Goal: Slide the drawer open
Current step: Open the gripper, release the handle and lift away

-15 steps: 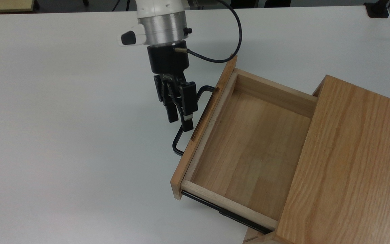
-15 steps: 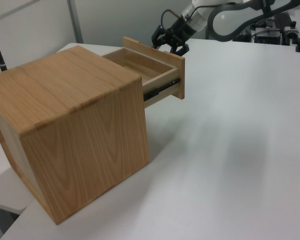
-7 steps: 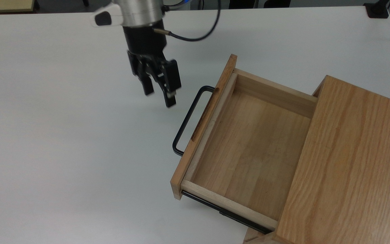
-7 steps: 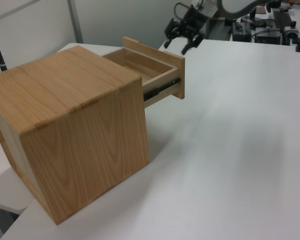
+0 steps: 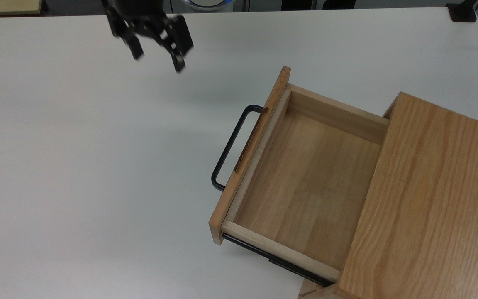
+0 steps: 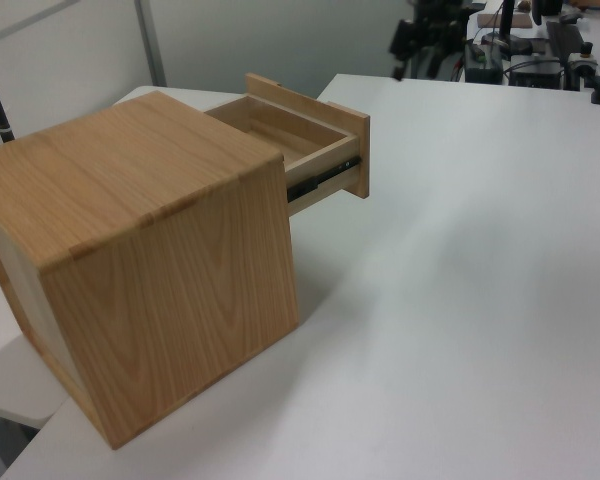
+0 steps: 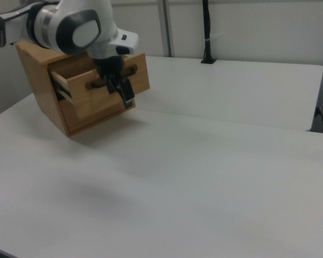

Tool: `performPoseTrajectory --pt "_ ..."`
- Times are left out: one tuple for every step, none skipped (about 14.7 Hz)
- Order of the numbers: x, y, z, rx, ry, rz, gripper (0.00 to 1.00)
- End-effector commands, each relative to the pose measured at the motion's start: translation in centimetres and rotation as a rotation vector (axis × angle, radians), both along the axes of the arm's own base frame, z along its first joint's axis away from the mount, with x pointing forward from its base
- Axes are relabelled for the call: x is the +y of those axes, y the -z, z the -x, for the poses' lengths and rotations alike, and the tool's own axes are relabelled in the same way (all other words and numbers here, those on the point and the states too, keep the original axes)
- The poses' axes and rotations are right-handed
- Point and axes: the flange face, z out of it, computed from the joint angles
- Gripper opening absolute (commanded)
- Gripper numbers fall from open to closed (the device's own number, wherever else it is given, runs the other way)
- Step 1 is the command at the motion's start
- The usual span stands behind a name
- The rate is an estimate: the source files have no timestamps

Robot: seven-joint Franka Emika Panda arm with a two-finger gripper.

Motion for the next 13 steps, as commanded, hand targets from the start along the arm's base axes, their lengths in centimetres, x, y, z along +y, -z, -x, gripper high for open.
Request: performPoseTrajectory --pt "0.5 -1.5 2.1 0.155 -0.147 0.129 1.0" --pt "0.7 -1.8 2.5 0.18 -0.193 0.13 1.0" --pt "1.2 -2.0 2.9 0.201 -0.236 0.13 1.0" --pt "2.5 -2.4 3.3 0.209 -0.273 0.134 1.0" --pt "2.7 -3.1 3.7 0.198 -0.282 0.138 1.0" --pt "2.5 -3.4 3.9 0.195 -0.297 0.14 1.0" --pt "3.0 -3.5 4.1 0.193 -0.339 0.146 1.0" --pt "3.2 -3.3 4.1 0.203 -0.373 0.147 1.0" --pt "3.2 -3.1 4.0 0.207 -0.386 0.149 1.0" --pt "2.9 -3.1 4.0 0.208 -0.384 0.15 1.0" --pt "2.9 -3.1 4.0 0.207 -0.386 0.152 1.0" --pt "2.9 -3.0 4.0 0.21 -0.383 0.151 1.0" --pt "2.9 -3.0 4.0 0.211 -0.383 0.151 1.0"
